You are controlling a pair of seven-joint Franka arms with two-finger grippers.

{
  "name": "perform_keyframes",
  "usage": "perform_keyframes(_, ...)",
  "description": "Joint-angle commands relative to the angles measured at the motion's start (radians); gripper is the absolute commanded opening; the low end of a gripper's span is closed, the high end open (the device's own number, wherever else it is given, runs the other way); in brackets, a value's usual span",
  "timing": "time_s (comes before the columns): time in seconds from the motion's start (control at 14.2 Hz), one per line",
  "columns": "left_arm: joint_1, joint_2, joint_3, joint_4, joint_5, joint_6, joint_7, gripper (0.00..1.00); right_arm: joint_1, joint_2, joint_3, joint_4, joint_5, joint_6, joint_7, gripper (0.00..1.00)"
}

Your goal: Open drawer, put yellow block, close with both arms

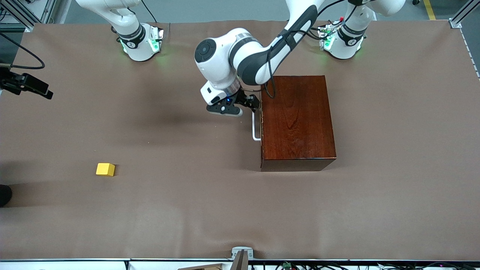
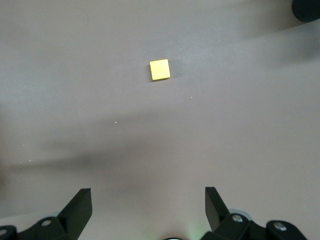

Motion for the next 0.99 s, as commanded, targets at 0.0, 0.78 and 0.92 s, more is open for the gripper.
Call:
perform_keyframes(0.0,-0.006,0.027,0.014,0.027,0.028,0.000,0.024,1.00,-0.013,0.002,0.008,0.002,-0.013,0.007,-0.007,1.00)
perform_keyframes(0.78,-0.007,0.076,0.030,0.026,0.048,0.057,-0.039,1.00,-0.009,0.186,0.009,0.090,-0.006,0.032,0.002,1.00)
perform_keyframes(0.92,-0.009,0.085,0.031,0.026,0.047,0.064,-0.066,1.00,-0.016,0.199,0.009,0.090,-0.001,0.053,0.002,1.00)
